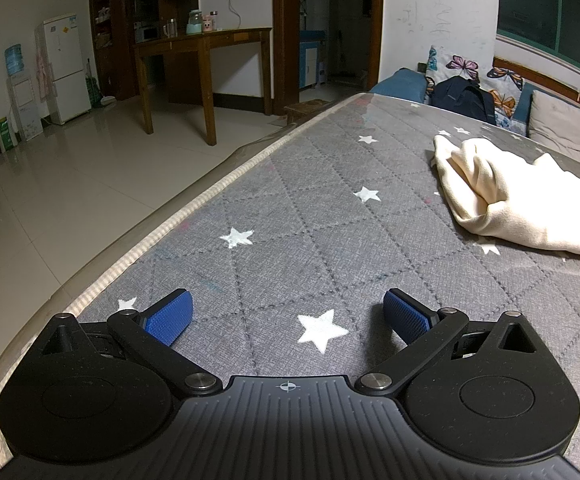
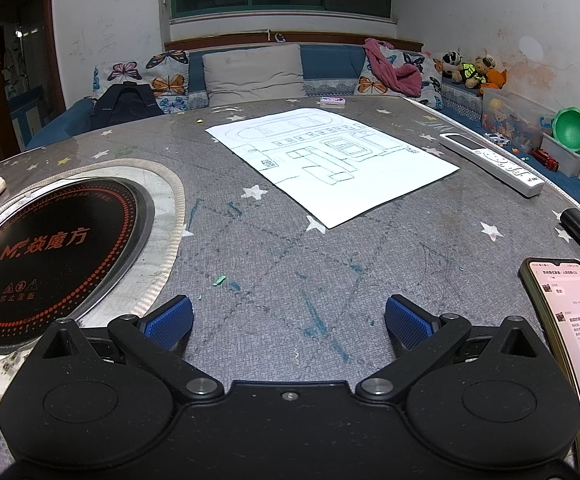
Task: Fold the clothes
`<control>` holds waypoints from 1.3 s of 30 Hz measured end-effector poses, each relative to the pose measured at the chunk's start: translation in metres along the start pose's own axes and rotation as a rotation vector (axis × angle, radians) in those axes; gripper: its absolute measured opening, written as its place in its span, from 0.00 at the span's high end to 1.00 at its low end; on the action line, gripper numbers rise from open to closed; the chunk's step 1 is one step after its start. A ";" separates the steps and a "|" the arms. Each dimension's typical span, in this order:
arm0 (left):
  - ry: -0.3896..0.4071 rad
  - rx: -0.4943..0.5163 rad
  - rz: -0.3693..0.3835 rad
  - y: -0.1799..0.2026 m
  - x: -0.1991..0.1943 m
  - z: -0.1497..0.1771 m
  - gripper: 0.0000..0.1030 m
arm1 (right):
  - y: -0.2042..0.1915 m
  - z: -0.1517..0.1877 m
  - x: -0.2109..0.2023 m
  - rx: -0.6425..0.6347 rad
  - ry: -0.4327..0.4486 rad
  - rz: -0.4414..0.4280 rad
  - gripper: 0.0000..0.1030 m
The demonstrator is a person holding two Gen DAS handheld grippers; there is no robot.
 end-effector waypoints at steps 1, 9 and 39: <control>0.000 0.000 0.000 0.000 0.000 0.000 0.00 | 0.000 0.000 0.000 0.000 0.000 0.000 0.00; 0.000 0.000 0.000 0.000 0.000 0.000 0.00 | 0.000 0.000 0.000 0.000 0.000 0.000 0.00; 0.000 0.000 0.000 0.004 0.000 0.000 0.00 | 0.000 0.000 0.000 0.000 0.000 0.000 0.00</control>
Point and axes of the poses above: each gripper's, at about its wrist camera, not at the fingertips, and x roughly the way its jaws point, y to its right, z to its underside, the point moved 7 cm from there along x, roughly the way its jaws point, and after that the axes turned 3 degrees about -z, right-handed, at the moved point
